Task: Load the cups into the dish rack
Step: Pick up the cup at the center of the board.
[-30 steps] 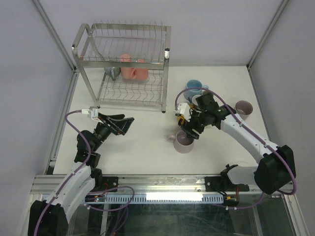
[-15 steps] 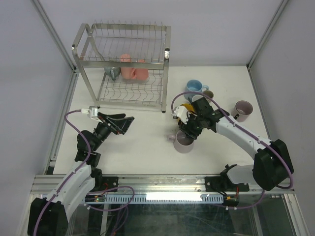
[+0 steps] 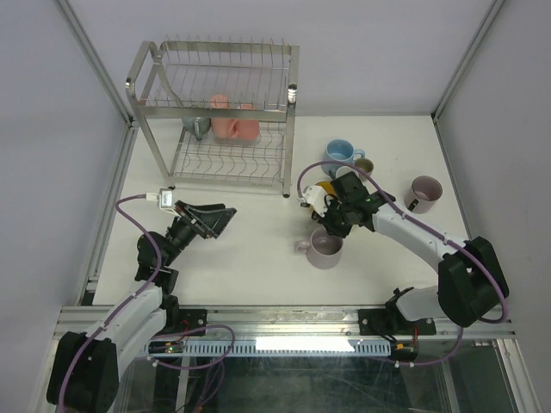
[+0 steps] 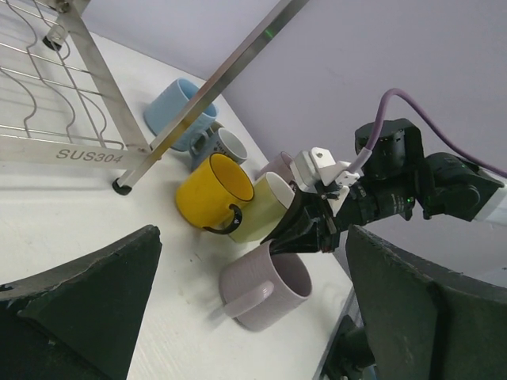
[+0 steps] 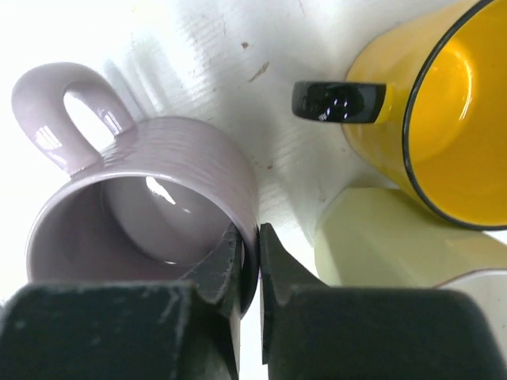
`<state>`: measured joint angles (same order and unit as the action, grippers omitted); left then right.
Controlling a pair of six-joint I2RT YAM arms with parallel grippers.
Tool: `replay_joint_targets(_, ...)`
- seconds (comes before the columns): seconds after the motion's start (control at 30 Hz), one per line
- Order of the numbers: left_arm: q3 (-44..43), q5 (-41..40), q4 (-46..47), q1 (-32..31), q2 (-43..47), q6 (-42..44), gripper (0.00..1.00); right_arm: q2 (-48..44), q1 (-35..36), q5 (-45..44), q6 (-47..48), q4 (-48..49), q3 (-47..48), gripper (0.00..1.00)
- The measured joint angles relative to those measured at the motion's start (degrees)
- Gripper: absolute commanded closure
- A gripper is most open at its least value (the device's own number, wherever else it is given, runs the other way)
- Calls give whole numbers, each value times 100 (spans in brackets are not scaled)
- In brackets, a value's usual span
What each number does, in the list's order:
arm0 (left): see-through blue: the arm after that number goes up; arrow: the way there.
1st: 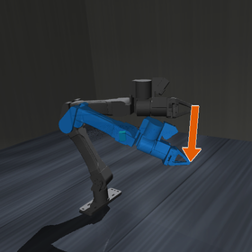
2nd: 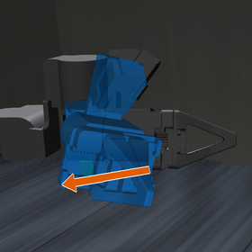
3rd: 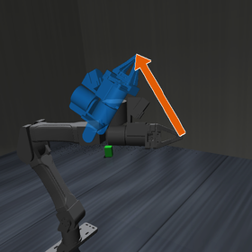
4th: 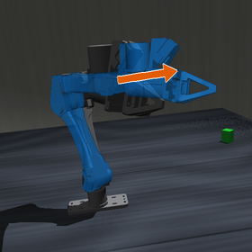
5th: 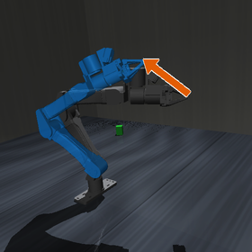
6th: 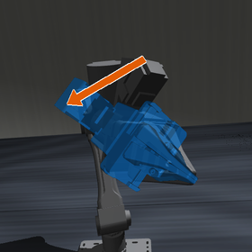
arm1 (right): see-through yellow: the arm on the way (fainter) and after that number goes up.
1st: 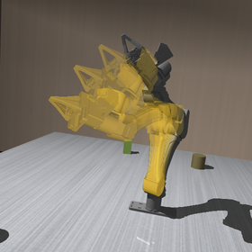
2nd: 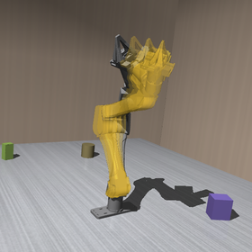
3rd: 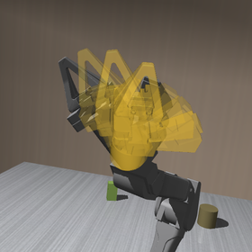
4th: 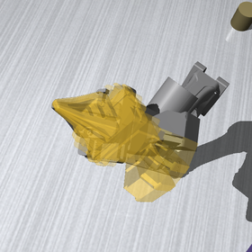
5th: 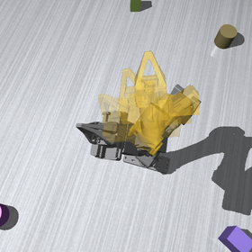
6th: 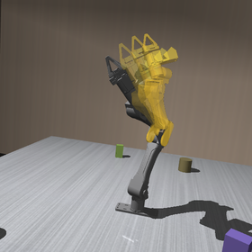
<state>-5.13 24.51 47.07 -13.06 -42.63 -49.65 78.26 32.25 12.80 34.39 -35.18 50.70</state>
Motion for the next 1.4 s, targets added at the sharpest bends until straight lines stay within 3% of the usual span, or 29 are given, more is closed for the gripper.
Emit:
replay_joint_targets(0.27,103,177,774,0,-551,-599,3,-17,-2,68,-9,-39,13,100)
replay_joint_targets(0.6,170,605,2006,-2,-1690,-1567,6,-706,-271,1353,433,-748,363,100)
replay_joint_targets(1.03,96,627,2417,-761,-2068,-2081,11,-909,-901,2435,776,-1193,2050,100)
replay_joint_targets(1.4,-415,387,2645,-1423,-2341,-2855,14,-776,-1134,2503,1012,-979,3217,100)
